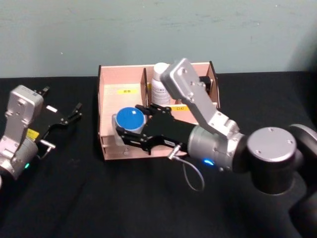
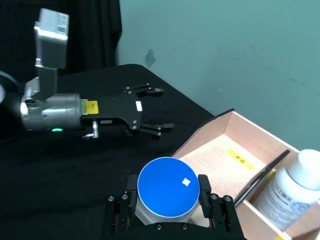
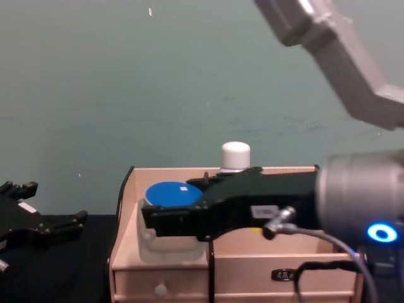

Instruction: Pick up the facial cleanser and watermelon frost from the table and place them into the tiered storage box.

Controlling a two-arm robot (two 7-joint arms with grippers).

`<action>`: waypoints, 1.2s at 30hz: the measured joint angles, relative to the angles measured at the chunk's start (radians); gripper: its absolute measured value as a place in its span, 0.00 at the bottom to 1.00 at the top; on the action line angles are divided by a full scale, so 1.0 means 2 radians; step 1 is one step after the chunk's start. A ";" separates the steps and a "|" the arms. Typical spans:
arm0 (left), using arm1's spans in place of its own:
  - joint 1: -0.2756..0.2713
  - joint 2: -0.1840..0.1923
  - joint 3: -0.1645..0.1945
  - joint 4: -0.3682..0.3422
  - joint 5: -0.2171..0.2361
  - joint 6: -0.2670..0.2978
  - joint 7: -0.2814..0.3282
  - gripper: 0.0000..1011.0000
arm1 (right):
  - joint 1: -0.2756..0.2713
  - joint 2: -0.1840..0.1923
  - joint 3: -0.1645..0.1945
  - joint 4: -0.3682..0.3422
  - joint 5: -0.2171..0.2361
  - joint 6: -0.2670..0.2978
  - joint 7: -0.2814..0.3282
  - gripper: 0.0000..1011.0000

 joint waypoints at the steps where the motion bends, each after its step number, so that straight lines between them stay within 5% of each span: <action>1: 0.000 0.000 0.000 0.000 0.000 0.000 0.000 0.99 | 0.004 -0.004 -0.002 0.005 -0.002 0.001 -0.001 0.72; 7: 0.000 0.000 0.000 0.000 0.000 0.000 0.000 0.99 | 0.029 -0.030 -0.012 0.046 -0.016 0.007 -0.013 0.72; 14: 0.000 0.000 0.000 0.000 0.000 0.000 0.000 0.99 | 0.050 -0.054 -0.004 0.088 -0.027 0.007 -0.024 0.72; 24: 0.000 0.000 0.000 0.000 0.000 0.000 0.000 0.99 | 0.064 -0.068 0.010 0.120 -0.030 -0.005 -0.022 0.72; 36: 0.000 0.000 0.000 0.000 0.000 0.000 0.000 0.99 | 0.078 -0.079 0.007 0.144 -0.031 -0.013 -0.016 0.72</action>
